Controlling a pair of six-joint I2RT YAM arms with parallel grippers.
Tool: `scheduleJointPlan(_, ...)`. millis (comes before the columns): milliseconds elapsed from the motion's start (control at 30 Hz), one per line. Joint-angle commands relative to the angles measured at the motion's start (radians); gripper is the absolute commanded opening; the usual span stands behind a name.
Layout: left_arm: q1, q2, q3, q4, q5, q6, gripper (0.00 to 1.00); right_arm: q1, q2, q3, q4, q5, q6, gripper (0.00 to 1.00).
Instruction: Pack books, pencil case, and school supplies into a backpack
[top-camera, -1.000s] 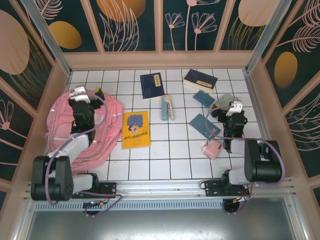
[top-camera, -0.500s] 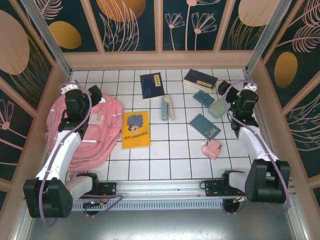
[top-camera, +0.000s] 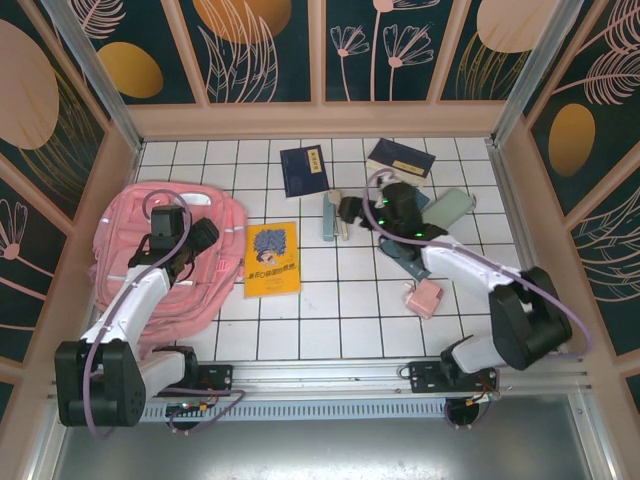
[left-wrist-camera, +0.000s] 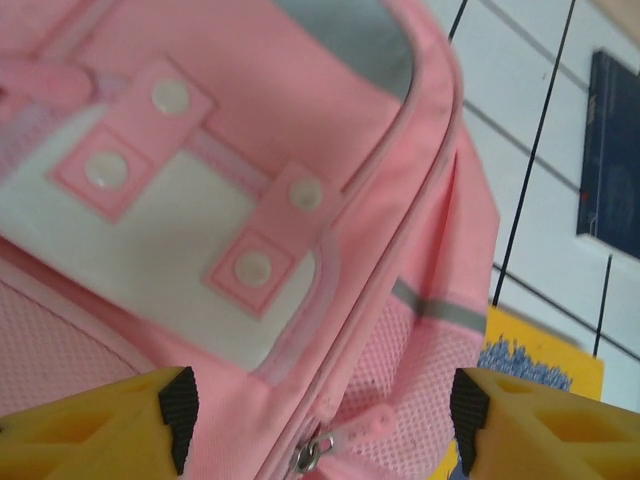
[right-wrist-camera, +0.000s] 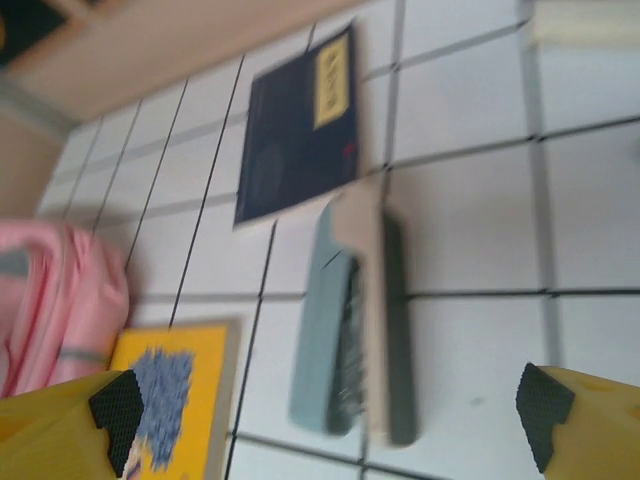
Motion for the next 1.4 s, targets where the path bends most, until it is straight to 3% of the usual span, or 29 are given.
scheduleJointPlan(0,-0.001,0.017,0.001,-0.006,0.072,-0.006,0.65,0.106,0.09,0.082,-0.005,-0.026,-0.011,0.88)
scheduleJointPlan(133,-0.021,0.049,0.012,-0.003,0.079,0.028,0.64,0.191,0.226,0.16,0.03,-0.12,-0.013,0.61)
scheduleJointPlan(233,-0.038,0.088,0.037,-0.013,0.067,0.051,0.64,0.242,0.338,0.243,0.013,-0.159,-0.029,0.49)
scheduleJointPlan(500,-0.087,0.27,0.207,0.009,0.008,0.106,0.65,0.304,0.552,0.401,-0.032,-0.185,-0.075,0.43)
scheduleJointPlan(667,-0.131,0.438,0.347,0.004,-0.027,0.153,0.63,0.294,0.614,0.409,-0.059,-0.156,-0.064,0.37)
scheduleJointPlan(800,-0.156,0.578,0.431,-0.013,-0.05,0.166,0.53,0.251,0.602,0.352,-0.078,-0.102,-0.042,0.34)
scheduleJointPlan(1033,-0.228,0.758,0.497,-0.024,-0.078,0.171,0.48,0.157,0.503,0.187,-0.073,-0.01,-0.022,0.33)
scheduleJointPlan(1367,-0.391,0.904,0.634,0.007,0.024,0.168,0.38,-0.044,0.35,0.033,-0.09,0.089,-0.028,0.32)
